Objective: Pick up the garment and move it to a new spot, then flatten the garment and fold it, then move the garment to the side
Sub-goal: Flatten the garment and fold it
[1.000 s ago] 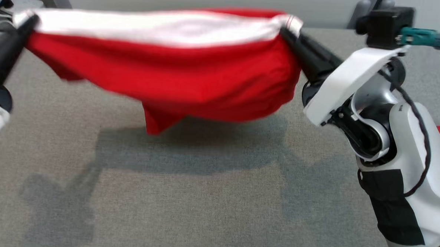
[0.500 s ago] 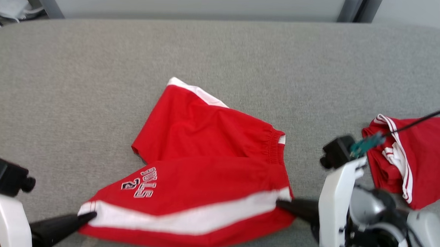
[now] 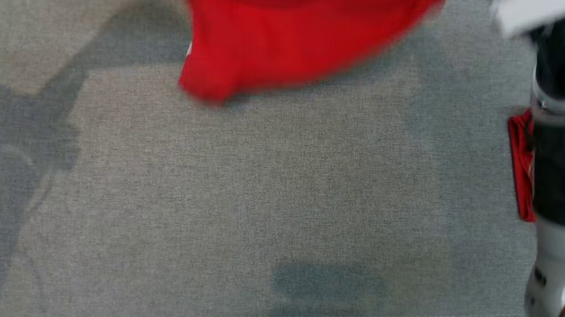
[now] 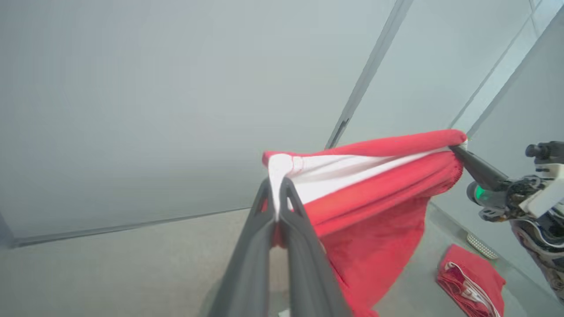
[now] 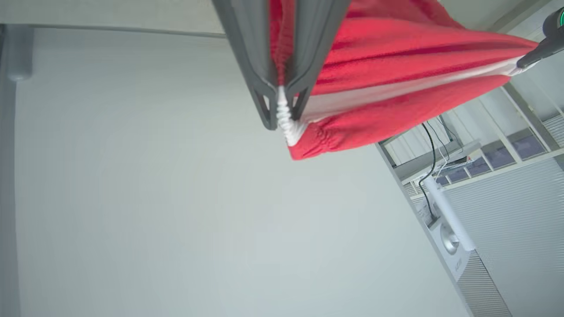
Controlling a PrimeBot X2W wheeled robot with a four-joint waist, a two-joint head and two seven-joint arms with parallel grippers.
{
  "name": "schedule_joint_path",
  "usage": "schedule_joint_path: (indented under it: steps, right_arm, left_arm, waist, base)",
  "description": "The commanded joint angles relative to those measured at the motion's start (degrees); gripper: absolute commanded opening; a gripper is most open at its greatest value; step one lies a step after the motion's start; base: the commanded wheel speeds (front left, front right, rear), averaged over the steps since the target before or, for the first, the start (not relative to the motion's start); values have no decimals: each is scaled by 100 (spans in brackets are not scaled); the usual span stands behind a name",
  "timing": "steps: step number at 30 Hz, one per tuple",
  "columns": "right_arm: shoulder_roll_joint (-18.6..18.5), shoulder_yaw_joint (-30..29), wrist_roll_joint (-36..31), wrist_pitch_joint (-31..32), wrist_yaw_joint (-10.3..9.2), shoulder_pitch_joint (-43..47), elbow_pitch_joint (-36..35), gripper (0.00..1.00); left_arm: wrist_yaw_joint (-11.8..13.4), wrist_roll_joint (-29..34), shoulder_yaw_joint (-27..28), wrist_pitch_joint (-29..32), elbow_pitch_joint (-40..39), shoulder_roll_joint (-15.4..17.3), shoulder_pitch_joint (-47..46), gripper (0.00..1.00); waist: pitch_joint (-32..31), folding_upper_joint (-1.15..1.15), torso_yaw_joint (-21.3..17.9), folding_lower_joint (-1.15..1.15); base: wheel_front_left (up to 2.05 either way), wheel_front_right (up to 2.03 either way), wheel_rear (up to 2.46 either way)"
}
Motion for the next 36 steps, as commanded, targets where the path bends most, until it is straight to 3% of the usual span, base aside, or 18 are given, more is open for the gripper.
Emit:
schedule_joint_path:
  steps: [1,4,7,11,16,22,28,36]
  right_arm:
    - [-31,147,94,-295,-32,-293,282,0]
    - [-31,394,205,-439,-32,-714,1005,0]
    - [-31,443,87,-206,-32,-617,1414,0]
    - [-31,404,-39,24,-32,13,1329,0]
    - [-30,549,18,537,-32,1165,1014,0]
    - [-30,733,-93,1105,-32,2248,266,0]
    - [-30,698,-190,1400,-32,3097,-423,0]
    - [-30,603,-151,1707,-32,3864,-936,0]
  left_arm:
    - [53,144,369,-150,124,481,-146,0]
    - [53,331,336,-451,18,474,-315,0]
    - [53,418,197,-856,-205,760,-164,0]
    - [53,339,-141,-1466,-420,925,426,0]
    - [53,174,-706,-1819,-576,877,1370,0]
    - [53,395,-1191,-1927,-559,523,2189,0]
    - [53,490,-880,-1933,-369,-206,2870,0]
    - [53,855,-482,-1934,-44,-854,3608,0]
  waist:
    - [15,0,-7,0]
    - [-110,0,-44,0]
    - [32,0,-103,0]
    - [207,0,-92,0]
    - [149,0,-59,0]
    - [-193,0,13,0]
    - [-713,0,73,0]
    - [-1318,0,105,0]
  base:
    - [0,0,0]
    - [0,0,0]
    - [0,0,0]
    - [0,0,0]
    - [0,0,0]
    - [0,0,0]
    - [0,0,0]
    - [0,0,0]
